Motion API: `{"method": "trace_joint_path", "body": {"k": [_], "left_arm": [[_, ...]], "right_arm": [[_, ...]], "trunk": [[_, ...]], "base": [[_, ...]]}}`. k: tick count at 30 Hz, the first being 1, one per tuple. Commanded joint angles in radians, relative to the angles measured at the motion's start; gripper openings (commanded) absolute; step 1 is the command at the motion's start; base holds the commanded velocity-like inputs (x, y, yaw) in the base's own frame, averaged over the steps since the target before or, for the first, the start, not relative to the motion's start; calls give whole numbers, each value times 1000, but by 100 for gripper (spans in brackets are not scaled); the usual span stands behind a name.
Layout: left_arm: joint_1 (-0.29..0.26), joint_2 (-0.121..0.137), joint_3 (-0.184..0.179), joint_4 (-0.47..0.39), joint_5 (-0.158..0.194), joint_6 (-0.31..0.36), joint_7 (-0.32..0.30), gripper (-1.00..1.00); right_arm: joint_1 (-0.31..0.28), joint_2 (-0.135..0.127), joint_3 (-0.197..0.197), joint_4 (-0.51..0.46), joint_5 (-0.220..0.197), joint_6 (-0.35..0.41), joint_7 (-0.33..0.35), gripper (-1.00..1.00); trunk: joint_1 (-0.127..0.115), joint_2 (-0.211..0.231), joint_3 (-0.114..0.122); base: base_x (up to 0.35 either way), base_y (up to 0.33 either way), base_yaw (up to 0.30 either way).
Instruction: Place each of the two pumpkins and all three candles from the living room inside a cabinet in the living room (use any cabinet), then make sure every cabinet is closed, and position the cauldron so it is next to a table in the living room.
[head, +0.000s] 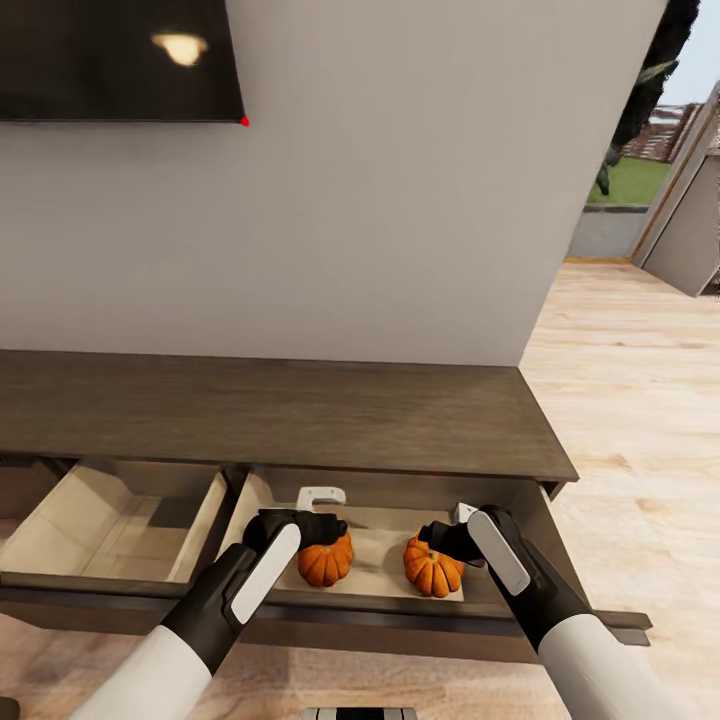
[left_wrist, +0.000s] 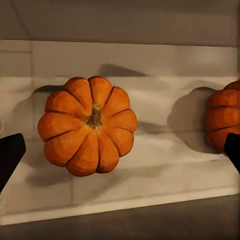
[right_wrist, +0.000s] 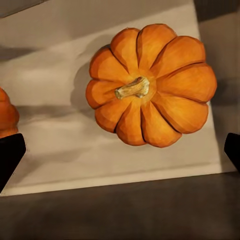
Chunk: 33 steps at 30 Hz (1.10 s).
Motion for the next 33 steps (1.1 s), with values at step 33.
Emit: {"method": "trace_joint_path", "body": {"k": [33], "left_arm": [[-2,-10,-3,2,10,57,5,100]], "right_arm": [[-1,-1,5,-2,-12,1,-8,100]], "trunk": [[-15,7,127]], "base": [[0,0,0]]}}
